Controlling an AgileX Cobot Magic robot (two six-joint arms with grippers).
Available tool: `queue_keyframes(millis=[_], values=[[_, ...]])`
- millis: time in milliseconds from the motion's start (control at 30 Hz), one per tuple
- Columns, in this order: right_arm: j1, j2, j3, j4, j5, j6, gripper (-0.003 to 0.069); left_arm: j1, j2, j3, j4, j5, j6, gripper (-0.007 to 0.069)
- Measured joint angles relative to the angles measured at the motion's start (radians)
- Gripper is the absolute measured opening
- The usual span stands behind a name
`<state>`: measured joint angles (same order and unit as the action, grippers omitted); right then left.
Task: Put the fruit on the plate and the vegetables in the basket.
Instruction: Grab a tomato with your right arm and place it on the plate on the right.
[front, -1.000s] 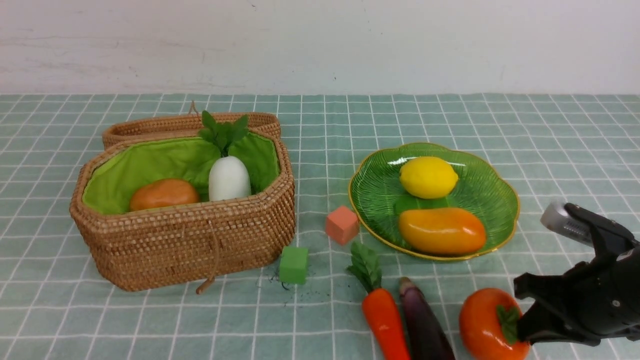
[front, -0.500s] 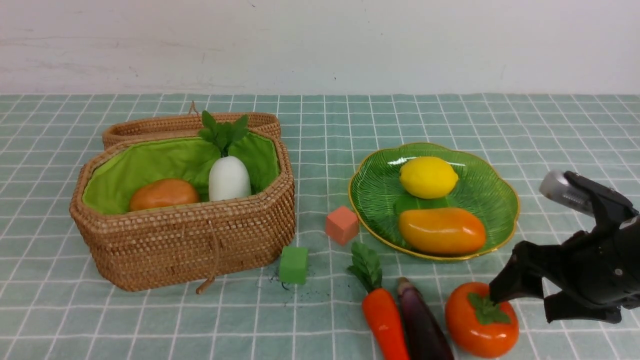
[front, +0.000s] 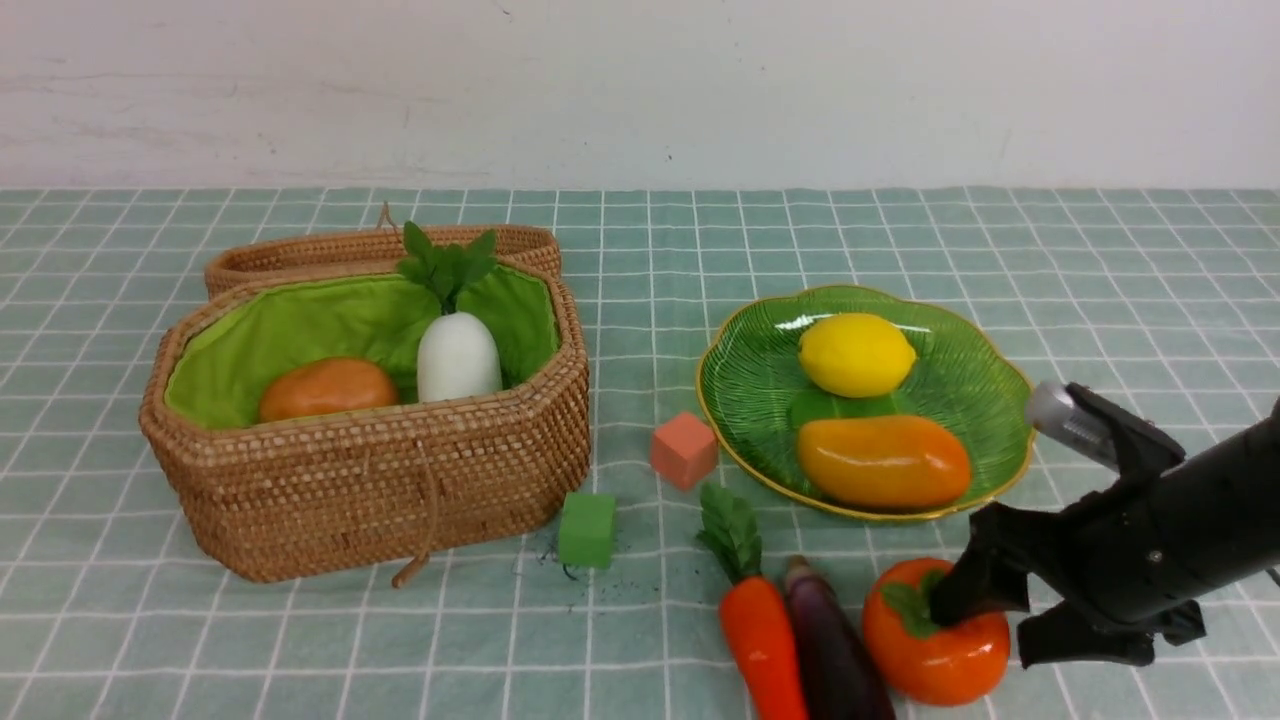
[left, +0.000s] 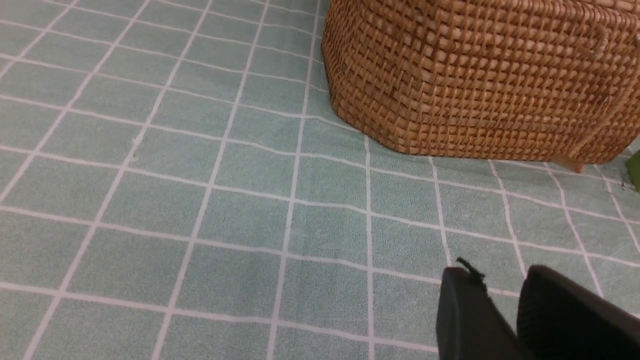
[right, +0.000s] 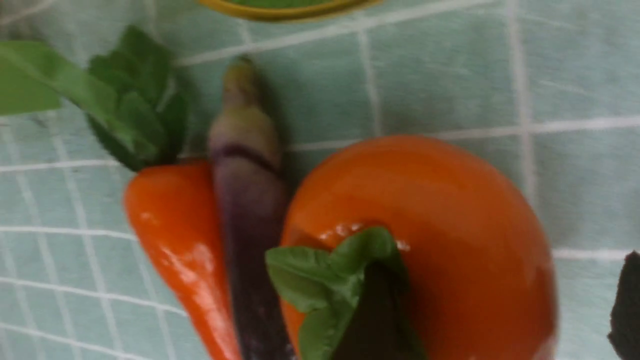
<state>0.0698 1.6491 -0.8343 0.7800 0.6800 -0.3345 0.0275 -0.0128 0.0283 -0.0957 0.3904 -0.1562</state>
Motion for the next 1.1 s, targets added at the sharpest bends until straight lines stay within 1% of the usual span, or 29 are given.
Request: queue_keyframes(millis=[33, 67, 100, 167, 200, 267, 733, 933, 1000, 1033, 1100], values=[[0.000, 0.012, 0.000, 0.063, 0.009, -0.055, 0.0545, 0.000, 0.000, 0.000, 0.000, 0.000, 0.000, 0.0165], [0.000, 0.013, 0.000, 0.063, 0.011, -0.060, 0.0542, 0.000, 0.000, 0.000, 0.000, 0.000, 0.000, 0.0165], [0.000, 0.021, 0.000, 0.102, 0.022, -0.100, 0.0514, 0.000, 0.000, 0.000, 0.000, 0.000, 0.000, 0.0165], [0.000, 0.022, 0.000, 0.115, 0.026, -0.116, 0.0497, 0.000, 0.000, 0.000, 0.000, 0.000, 0.000, 0.0165], [0.000, 0.023, 0.000, 0.124, 0.032, -0.127, 0.0470, 0.000, 0.000, 0.000, 0.000, 0.000, 0.000, 0.0165], [0.000, 0.025, 0.000, 0.125, 0.032, -0.131, 0.0455, 0.000, 0.000, 0.000, 0.000, 0.000, 0.000, 0.0165], [-0.012, 0.025, 0.000, 0.123, 0.054, -0.134, 0.0455, 0.000, 0.000, 0.000, 0.000, 0.000, 0.000, 0.0181], [-0.082, -0.033, 0.004, 0.102, 0.097, -0.134, 0.0455, 0.000, 0.000, 0.000, 0.000, 0.000, 0.000, 0.0185], [-0.121, -0.073, 0.004, 0.130, 0.103, -0.134, 0.0455, 0.000, 0.000, 0.000, 0.000, 0.000, 0.000, 0.0185], [-0.125, -0.076, 0.004, 0.130, 0.103, -0.134, 0.0455, 0.000, 0.000, 0.000, 0.000, 0.000, 0.000, 0.0185], [-0.184, -0.116, -0.001, 0.203, 0.100, -0.137, 0.0455, 0.000, 0.000, 0.000, 0.000, 0.000, 0.000, 0.0186]])
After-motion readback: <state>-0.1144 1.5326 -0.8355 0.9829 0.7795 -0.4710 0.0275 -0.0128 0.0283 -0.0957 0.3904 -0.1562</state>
